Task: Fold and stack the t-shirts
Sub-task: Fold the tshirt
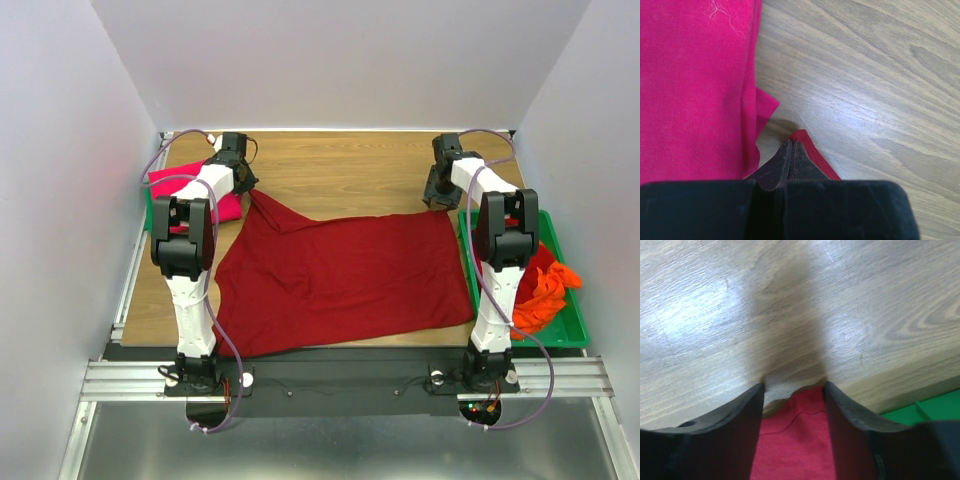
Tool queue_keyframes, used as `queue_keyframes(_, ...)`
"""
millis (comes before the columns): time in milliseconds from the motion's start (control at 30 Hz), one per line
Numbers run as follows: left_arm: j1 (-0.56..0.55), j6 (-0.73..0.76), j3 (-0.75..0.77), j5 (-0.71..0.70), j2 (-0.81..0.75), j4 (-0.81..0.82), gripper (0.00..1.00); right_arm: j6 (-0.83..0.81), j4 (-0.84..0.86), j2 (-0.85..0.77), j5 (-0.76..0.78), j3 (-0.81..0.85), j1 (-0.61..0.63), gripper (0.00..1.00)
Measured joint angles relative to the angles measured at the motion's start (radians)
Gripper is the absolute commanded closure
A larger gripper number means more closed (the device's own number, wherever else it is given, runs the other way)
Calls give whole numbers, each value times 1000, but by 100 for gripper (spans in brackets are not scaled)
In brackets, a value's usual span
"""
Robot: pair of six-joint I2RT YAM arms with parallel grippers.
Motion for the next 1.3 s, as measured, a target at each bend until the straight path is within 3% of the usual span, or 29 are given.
queue_keyframes(67, 0, 0, 0, 0, 0, -1, 100, 1, 7, -4, -3, -7, 0, 52)
queue_keyframes(200, 0, 1, 0, 3, 0, -2, 100, 5, 13, -6, -7, -13, 0, 79)
queue_keyframes(433, 0, 3, 0, 21, 0, -9, 100, -1, 13, -7, 1, -17, 0, 100)
queue_keyframes(667, 0, -1, -9, 64, -39, -34, 100, -21, 3, -58, 5, -82, 0, 100)
queue_keyframes(933, 0, -9, -121, 92, -223, -47, 100, -50, -14, -190, -18, -132, 0, 99)
queue_keyframes(1300, 0, -64, -413, 143, -510, -64, 100, -77, -14, -354, -66, -236, 0, 100)
